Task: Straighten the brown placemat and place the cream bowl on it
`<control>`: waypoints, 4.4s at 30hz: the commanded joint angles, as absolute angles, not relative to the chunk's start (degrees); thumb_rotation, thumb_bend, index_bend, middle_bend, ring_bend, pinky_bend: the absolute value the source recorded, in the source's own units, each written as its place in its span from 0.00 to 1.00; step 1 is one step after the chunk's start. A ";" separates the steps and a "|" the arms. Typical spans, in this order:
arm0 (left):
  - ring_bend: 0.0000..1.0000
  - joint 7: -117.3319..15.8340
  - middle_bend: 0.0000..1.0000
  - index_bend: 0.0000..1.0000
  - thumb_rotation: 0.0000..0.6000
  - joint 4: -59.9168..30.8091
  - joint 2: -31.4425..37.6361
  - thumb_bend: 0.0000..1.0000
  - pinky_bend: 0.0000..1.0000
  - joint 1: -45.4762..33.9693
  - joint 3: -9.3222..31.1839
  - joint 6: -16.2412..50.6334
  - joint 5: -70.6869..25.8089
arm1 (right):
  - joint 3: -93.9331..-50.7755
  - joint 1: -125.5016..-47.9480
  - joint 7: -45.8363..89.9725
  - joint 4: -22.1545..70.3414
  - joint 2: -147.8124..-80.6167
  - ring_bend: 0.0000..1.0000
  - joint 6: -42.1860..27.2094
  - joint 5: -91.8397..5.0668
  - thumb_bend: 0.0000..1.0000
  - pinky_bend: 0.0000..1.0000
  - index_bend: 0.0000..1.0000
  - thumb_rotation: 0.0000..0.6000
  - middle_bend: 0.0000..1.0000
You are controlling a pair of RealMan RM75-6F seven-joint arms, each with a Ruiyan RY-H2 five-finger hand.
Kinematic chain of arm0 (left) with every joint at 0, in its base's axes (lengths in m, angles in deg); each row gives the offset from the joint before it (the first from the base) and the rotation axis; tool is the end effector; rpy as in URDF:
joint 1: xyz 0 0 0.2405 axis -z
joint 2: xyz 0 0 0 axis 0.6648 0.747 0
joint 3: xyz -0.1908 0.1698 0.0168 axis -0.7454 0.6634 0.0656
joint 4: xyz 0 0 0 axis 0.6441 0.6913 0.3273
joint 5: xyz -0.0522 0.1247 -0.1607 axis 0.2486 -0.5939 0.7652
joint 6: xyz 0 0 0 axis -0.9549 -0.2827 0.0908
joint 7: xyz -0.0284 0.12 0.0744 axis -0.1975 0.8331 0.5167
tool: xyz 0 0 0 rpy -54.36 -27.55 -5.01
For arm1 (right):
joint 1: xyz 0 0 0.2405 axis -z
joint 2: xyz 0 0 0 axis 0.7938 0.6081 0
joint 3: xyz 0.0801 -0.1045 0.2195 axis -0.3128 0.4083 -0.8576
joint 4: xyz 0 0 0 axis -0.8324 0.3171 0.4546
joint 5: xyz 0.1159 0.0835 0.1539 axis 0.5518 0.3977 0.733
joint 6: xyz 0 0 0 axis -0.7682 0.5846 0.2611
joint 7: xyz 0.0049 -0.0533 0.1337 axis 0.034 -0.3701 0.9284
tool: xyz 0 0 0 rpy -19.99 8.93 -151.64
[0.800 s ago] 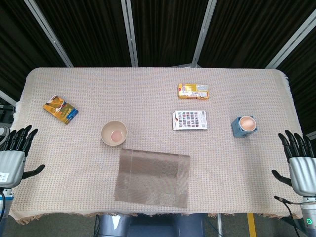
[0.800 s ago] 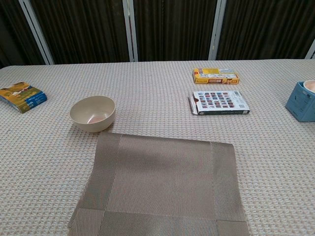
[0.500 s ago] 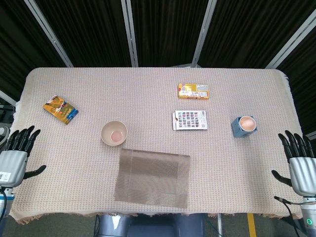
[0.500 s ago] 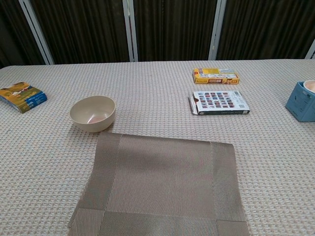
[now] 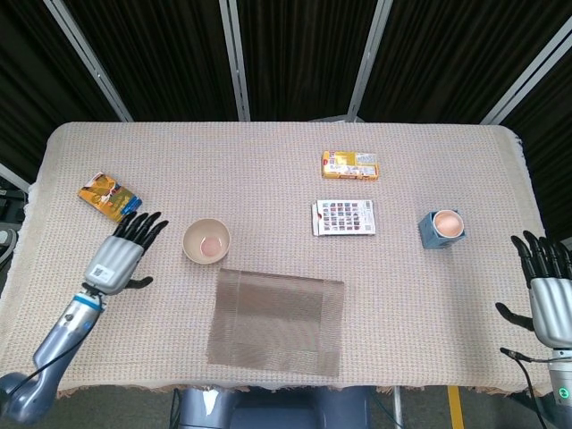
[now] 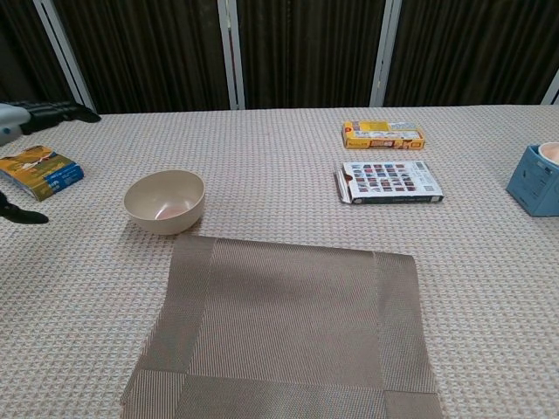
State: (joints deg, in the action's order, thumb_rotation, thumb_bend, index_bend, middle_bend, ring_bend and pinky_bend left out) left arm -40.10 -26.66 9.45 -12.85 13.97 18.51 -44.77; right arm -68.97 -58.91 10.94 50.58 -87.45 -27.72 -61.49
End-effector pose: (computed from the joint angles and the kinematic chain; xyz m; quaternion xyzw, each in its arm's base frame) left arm -0.2315 0.3003 0.0546 -0.7508 -0.3099 -0.3567 0.4615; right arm -0.2902 -0.2007 0.1988 0.5936 -0.3381 0.3556 0.6378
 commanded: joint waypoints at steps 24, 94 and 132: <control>0.00 -47.56 0.00 0.62 1.00 1.84 -11.83 0.40 0.00 -3.70 13.94 23.92 -46.68 | -69.34 -60.14 10.81 48.53 -88.03 0.00 -23.66 -57.16 0.00 0.00 0.00 1.00 0.00; 0.00 -58.24 0.00 0.30 1.00 -22.02 5.09 0.02 0.00 -13.82 26.84 10.78 -66.49 | -68.35 -59.02 11.37 52.16 -85.94 0.00 -26.04 -60.44 0.00 0.00 0.00 1.00 0.00; 0.00 -57.08 0.00 0.39 1.00 -5.85 -8.34 0.14 0.00 -11.28 33.77 8.30 -76.60 | -68.59 -59.26 11.37 51.33 -86.27 0.00 -25.45 -59.40 0.00 0.00 0.00 1.00 0.00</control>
State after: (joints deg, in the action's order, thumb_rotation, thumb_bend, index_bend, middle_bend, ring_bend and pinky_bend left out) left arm -57.10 -5.85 -8.31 -11.31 33.76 8.26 -76.62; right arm -68.59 -59.27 11.36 51.33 -86.27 -25.44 -59.40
